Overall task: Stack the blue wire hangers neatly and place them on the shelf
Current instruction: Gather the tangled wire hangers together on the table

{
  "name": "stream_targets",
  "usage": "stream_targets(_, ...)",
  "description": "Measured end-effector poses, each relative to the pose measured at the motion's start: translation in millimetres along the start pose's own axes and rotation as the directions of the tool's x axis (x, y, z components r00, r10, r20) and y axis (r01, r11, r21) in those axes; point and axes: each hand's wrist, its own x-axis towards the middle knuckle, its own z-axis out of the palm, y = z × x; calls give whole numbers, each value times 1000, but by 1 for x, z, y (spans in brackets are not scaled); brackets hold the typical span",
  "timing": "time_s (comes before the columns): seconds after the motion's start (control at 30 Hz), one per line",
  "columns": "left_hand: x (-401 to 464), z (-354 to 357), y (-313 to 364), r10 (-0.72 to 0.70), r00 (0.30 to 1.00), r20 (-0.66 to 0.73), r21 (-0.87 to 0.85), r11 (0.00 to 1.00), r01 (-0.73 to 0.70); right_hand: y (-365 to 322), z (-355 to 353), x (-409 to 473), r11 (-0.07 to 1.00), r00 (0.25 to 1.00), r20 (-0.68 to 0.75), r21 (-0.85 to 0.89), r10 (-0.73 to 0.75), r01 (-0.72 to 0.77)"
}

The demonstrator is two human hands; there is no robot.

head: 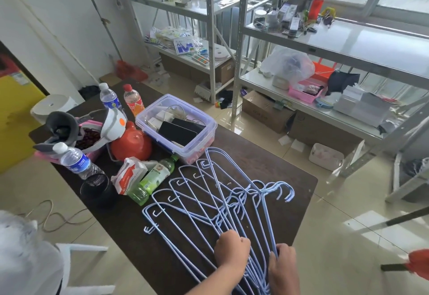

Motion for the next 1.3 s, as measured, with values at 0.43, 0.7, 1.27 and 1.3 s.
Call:
stream_targets(0.43, 9, 12, -13, -74, 996, -57, -34, 997, 72, 0, 1, 2, 990, 992, 87, -93, -95, 103)
stream_targets(0.7, 20, 13, -10, -140, 988, 60, -42, 989, 142, -4, -1, 6, 992, 990, 137, -111, -36, 52)
stream_targets(1.27, 45, -6, 0, -243, 957, 159, -193, 943, 271, 2, 3, 10, 980, 987, 153, -198, 42, -11)
stream_targets(1.3, 44, -7, 0, -227, 964, 141, -199, 947, 252, 2, 4, 9, 982, 991, 131, -188, 27, -2)
